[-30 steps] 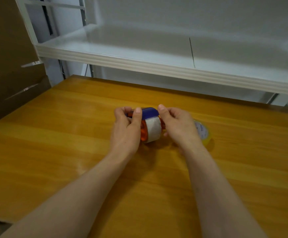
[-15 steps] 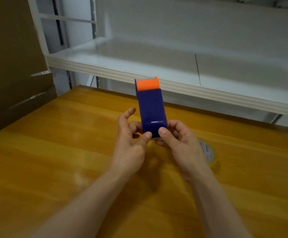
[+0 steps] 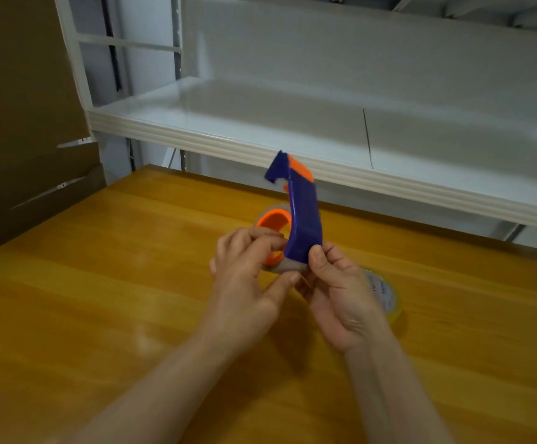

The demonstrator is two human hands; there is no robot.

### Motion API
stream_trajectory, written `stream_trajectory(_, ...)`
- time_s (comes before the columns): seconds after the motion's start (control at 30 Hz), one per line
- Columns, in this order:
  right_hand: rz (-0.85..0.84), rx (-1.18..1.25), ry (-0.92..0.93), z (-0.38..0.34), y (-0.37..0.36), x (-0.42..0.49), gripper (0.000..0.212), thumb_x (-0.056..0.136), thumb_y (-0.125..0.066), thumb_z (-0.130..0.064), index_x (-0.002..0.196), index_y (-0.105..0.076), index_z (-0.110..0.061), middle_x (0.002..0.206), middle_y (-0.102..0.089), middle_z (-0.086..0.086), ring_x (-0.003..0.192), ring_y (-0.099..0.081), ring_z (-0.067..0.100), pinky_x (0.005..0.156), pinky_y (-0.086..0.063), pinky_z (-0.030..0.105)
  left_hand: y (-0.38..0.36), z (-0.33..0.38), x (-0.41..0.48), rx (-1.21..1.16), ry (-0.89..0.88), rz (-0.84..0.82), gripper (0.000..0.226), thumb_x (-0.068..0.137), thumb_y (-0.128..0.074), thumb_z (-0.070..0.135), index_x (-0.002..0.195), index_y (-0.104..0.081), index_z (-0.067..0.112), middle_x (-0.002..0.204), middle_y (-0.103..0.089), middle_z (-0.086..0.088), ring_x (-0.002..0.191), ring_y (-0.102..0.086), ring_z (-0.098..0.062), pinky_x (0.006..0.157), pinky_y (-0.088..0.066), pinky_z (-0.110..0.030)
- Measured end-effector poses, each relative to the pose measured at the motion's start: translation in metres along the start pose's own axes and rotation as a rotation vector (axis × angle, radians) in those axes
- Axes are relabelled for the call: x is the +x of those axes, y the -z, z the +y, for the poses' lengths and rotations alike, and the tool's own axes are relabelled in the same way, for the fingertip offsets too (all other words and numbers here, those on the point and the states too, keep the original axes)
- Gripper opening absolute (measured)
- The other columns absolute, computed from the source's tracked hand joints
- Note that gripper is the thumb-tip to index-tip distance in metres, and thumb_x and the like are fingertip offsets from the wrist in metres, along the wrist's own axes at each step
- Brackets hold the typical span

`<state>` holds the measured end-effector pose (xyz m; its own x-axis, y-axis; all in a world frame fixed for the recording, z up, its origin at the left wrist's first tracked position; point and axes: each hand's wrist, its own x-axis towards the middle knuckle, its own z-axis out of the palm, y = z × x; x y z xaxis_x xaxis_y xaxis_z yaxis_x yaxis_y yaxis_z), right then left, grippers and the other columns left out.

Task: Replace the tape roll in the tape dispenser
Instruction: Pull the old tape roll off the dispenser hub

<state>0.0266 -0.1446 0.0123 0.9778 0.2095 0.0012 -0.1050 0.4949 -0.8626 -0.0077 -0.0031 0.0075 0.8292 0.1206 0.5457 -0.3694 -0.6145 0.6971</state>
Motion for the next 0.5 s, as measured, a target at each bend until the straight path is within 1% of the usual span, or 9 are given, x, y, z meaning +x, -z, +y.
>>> stream_trajectory(0.07, -0.002, -0.008, -0.002, 0.002, 0.001, 0.001, 0.043, 0.086, -0.066, -0.018, 0.128, -0.061, -0.011, 0.110, -0.077, 0.012, 0.093, -0.070, 0.023, 0.083, -0.052, 0.038, -0.001, 0.001, -0.001, 0.042, -0.025, 0.022, 0.035, 0.078, -0.069, 0.042, 0.111, -0.066, 0.029, 0.115, -0.055, 0.018, 0.122, -0.038, -0.009, 0.095, -0.038, -0.039)
stream_trajectory(0.13, 0.016, -0.054, 0.035, 0.003, 0.001, 0.002, 0.047, 0.088, -0.066, -0.013, 0.134, -0.054, -0.018, 0.107, -0.078, 0.014, 0.093, -0.072, 0.026, 0.085, -0.054, 0.043, -0.002, 0.001, -0.002, 0.039, -0.019, 0.031, 0.031, 0.080, -0.068, 0.041, 0.109, -0.066, 0.028, 0.111, -0.058, 0.016, 0.117, -0.042, -0.011, 0.092, -0.041, -0.043)
stream_trajectory(0.17, 0.030, -0.113, 0.072, 0.003, 0.000, 0.001, 0.045, 0.091, -0.066, -0.010, 0.133, -0.054, -0.023, 0.105, -0.078, 0.014, 0.094, -0.073, 0.028, 0.088, -0.054, 0.046, -0.002, 0.000, -0.002, 0.034, -0.011, 0.043, 0.029, 0.081, -0.067, 0.040, 0.107, -0.066, 0.029, 0.108, -0.059, 0.015, 0.113, -0.045, -0.011, 0.091, -0.042, -0.045)
stream_trajectory(0.23, 0.059, -0.318, 0.170, 0.003, -0.002, -0.001, 0.039, 0.097, -0.064, -0.010, 0.127, -0.056, -0.033, 0.103, -0.080, 0.009, 0.099, -0.075, 0.026, 0.092, -0.056, 0.049, -0.002, -0.001, -0.002, 0.048, 0.006, 0.071, 0.025, 0.082, -0.066, 0.037, 0.107, -0.067, 0.031, 0.102, -0.061, 0.015, 0.104, -0.050, -0.012, 0.090, -0.041, -0.047)
stream_trajectory(0.3, 0.064, -0.548, 0.291, 0.001, -0.005, -0.004, 0.039, 0.097, -0.066, -0.015, 0.123, -0.058, -0.043, 0.113, -0.077, -0.002, 0.104, -0.073, 0.017, 0.091, -0.059, 0.045, -0.001, -0.002, -0.001, 0.064, 0.016, 0.083, 0.024, 0.083, -0.066, 0.035, 0.106, -0.067, 0.030, 0.099, -0.062, 0.013, 0.100, -0.053, -0.014, 0.089, -0.041, -0.049)
stream_trajectory(0.37, -0.008, -0.715, 0.382, 0.000, -0.009, -0.008, 0.048, 0.093, -0.072, -0.023, 0.129, -0.054, -0.049, 0.130, -0.065, -0.014, 0.113, -0.066, 0.007, 0.089, -0.061, 0.037, 0.000, -0.003, -0.001, 0.024, 0.022, 0.083, 0.024, 0.083, -0.064, 0.033, 0.106, -0.067, 0.028, 0.099, -0.062, 0.011, 0.099, -0.056, -0.015, 0.087, -0.046, -0.053)
stream_trajectory(0.43, -0.056, -0.864, 0.423, 0.002, -0.011, -0.010, 0.061, 0.088, -0.077, -0.029, 0.140, -0.050, -0.044, 0.139, -0.057, -0.015, 0.122, -0.058, 0.004, 0.088, -0.061, 0.034, 0.000, -0.006, 0.000, -0.032, 0.035, 0.074, 0.026, 0.082, -0.063, 0.027, 0.107, -0.067, 0.027, 0.099, -0.061, 0.010, 0.100, -0.059, -0.018, 0.085, -0.050, -0.054)
stream_trajectory(0.5, -0.026, -0.977, 0.468, 0.005, -0.011, -0.010, 0.065, 0.087, -0.077, -0.032, 0.144, -0.048, -0.041, 0.141, -0.056, -0.015, 0.124, -0.056, 0.003, 0.088, -0.061, 0.032, 0.000, -0.007, 0.000, -0.042, 0.031, 0.065, 0.026, 0.081, -0.063, 0.025, 0.107, -0.068, 0.026, 0.099, -0.061, 0.011, 0.100, -0.060, -0.018, 0.086, -0.052, -0.053)
